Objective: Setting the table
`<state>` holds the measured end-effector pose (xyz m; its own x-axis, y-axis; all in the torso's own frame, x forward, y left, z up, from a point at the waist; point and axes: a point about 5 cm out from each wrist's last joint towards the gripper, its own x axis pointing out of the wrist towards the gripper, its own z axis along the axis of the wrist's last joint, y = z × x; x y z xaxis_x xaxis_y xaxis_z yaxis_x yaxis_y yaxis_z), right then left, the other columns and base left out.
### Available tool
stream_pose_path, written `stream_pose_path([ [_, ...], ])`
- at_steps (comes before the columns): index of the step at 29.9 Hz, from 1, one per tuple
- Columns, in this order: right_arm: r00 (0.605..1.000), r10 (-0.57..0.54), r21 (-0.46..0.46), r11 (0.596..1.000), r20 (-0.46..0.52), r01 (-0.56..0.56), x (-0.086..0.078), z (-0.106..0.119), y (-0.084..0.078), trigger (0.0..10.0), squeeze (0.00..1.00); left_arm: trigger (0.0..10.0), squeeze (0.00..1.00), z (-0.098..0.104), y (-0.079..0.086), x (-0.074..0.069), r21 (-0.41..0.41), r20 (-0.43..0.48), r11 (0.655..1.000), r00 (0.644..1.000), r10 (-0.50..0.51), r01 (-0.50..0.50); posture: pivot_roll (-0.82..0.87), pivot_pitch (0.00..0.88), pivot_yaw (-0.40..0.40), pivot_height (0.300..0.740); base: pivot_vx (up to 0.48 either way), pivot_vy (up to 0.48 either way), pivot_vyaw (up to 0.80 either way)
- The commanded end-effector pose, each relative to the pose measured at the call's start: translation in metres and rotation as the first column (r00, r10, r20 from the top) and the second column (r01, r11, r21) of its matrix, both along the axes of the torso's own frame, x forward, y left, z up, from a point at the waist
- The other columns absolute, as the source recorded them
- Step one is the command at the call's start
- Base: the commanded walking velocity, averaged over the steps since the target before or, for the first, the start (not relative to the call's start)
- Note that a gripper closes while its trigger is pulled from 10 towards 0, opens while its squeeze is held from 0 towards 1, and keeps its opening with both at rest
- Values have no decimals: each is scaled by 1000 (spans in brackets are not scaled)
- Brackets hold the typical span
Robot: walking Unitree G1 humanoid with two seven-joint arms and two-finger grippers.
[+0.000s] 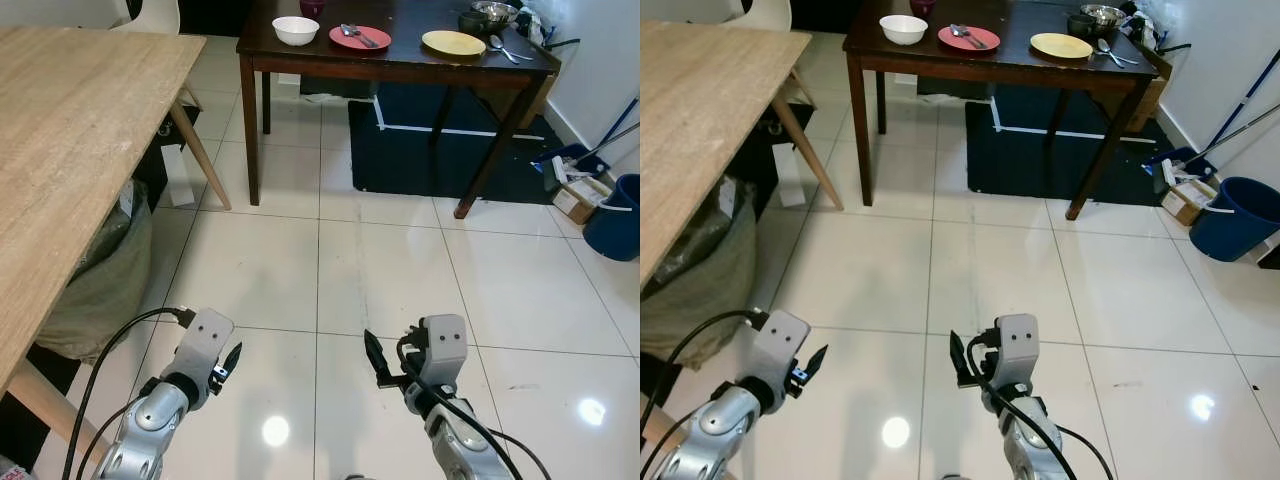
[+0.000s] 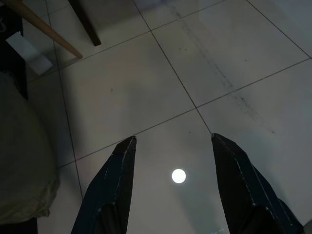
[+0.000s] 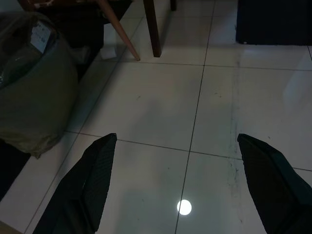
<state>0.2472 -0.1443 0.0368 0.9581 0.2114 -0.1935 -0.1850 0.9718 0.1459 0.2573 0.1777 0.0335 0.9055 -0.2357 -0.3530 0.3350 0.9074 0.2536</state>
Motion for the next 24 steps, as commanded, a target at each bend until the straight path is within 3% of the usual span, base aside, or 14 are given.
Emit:
stream_pose_path([
  [1, 1000, -2, -4, 1000, -26, 2, -2, -4, -1, 10000, 0, 10000, 0, -3, -2, -2, 4, -15, 1000, 1000, -12, 12, -119, 7, 12, 740, 0, 0, 0],
  [11, 1000, 0, -2, 1000, -27, 0, -1, -5, -1, 10000, 0, 10000, 0, -2, -3, -1, 1, -6, 1000, 1000, -25, 25, -119, 7, 12, 740, 0, 0, 0],
  [24, 999, 2, 2, 1000, -33, -2, -2, -5, 0, 10000, 0, 10000, 0, -2, -3, -2, 2, 3, 999, 999, -37, 37, -118, 10, 13, 740, 396, 0, 0],
])
